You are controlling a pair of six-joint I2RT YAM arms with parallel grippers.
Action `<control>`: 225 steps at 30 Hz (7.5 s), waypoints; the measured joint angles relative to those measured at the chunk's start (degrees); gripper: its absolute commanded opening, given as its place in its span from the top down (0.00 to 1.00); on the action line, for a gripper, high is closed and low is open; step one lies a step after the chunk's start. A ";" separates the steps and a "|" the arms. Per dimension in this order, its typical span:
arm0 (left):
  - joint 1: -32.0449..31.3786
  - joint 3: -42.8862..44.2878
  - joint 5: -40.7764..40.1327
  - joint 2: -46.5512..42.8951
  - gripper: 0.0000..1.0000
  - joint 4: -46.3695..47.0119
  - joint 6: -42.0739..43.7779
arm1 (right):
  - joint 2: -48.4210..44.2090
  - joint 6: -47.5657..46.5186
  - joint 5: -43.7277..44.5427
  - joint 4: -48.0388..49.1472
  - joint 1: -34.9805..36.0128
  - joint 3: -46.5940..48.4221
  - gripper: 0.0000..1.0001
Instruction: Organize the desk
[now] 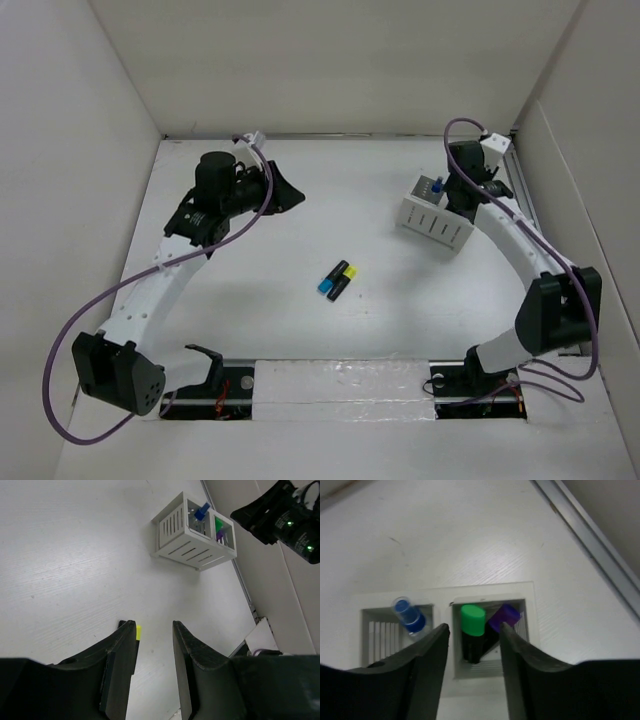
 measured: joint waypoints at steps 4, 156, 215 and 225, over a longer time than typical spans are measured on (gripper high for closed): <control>0.00 -3.34 0.52 -2.14 0.68 0.85 -1.27 | -9.01 0.39 -1.73 0.50 6.12 -4.31 1.00; -2.75 3.72 -3.30 4.33 0.68 -1.64 0.81 | 9.49 -4.74 -7.13 3.21 -9.53 6.58 0.67; -0.92 -0.90 -6.45 -8.61 0.68 -9.05 4.39 | 19.08 19.06 -28.74 2.16 35.65 -1.73 0.24; -0.92 -0.90 -6.34 -8.61 0.68 -9.07 4.96 | 28.24 15.93 -22.99 -3.96 36.76 11.34 0.39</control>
